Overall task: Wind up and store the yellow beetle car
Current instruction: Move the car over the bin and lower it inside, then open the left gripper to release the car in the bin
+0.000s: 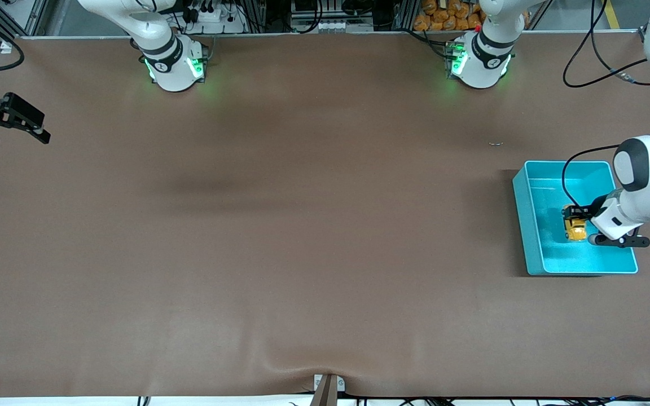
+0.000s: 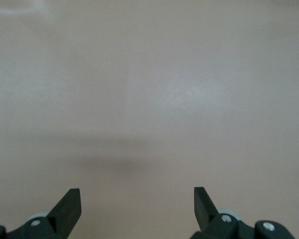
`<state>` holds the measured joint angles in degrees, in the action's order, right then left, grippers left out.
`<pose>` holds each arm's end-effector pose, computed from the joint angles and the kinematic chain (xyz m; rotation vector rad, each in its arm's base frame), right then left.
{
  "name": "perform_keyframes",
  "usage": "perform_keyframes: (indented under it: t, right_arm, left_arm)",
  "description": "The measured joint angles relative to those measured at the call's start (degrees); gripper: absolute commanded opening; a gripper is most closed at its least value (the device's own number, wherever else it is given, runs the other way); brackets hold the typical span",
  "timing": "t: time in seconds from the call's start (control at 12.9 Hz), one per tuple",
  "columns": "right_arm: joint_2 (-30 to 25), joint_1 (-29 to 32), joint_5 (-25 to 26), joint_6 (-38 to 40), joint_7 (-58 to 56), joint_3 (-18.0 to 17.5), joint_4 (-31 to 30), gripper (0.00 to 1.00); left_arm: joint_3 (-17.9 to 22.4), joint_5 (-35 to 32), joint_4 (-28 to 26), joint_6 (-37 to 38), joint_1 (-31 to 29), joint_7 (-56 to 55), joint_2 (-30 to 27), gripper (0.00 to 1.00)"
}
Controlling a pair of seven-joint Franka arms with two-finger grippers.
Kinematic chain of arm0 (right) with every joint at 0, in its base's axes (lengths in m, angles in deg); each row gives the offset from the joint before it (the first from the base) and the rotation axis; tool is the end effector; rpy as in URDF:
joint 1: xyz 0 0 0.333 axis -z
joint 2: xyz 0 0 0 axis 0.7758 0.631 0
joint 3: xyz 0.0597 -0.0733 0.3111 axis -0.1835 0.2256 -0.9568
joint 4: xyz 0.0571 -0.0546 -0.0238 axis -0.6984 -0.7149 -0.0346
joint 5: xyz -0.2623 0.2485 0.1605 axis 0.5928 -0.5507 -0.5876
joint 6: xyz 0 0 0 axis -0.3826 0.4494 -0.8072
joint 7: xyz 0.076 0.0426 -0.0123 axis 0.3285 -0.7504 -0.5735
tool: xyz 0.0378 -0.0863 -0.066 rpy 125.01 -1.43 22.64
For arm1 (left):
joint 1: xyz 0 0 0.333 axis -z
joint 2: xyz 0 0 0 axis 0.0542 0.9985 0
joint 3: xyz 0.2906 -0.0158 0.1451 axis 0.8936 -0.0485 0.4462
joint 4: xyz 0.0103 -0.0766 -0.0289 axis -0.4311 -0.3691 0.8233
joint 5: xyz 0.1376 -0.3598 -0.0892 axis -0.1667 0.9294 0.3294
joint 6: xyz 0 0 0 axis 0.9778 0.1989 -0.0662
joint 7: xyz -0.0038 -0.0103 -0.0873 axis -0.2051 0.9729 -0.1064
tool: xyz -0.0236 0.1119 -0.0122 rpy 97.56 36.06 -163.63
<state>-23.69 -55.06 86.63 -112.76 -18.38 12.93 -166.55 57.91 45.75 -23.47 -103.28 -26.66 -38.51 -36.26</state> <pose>0.5257 -0.0174 0.6472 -3.0971 -0.1323 -0.1308 0.5894 0.1626 0.2276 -3.0994 0.0991 0.2548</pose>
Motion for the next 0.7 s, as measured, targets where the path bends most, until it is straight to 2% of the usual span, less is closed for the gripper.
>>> perform_keyframes:
  t: [0.08, 0.15, 0.46, 0.7]
  right_arm:
    - [0.1, 0.0, 0.0, 0.0, 0.0, 0.0, 0.0, 1.00]
    - [0.1, 0.0, 0.0, 0.0, 0.0, 0.0, 0.0, 1.00]
    - [0.2, 0.0, 0.0, 0.1, 0.0, 0.0, 0.0, 1.00]
    - [0.2, 0.0, 0.0, 0.1, 0.0, -0.1, 0.0, 1.00]
  left_arm:
    - [-0.1, 0.0, 0.0, -0.2, 0.0, 0.0, 0.4, 0.61]
    - [-0.1, 0.0, 0.0, -0.3, 0.0, 0.0, 0.6, 1.00]
    - [-0.9, 0.0, 0.7, -0.2, 0.2, -0.1, -0.4, 1.00]
    - [-4.5, 0.0, 2.5, 6.1, 0.2, -0.4, -8.3, 1.00]
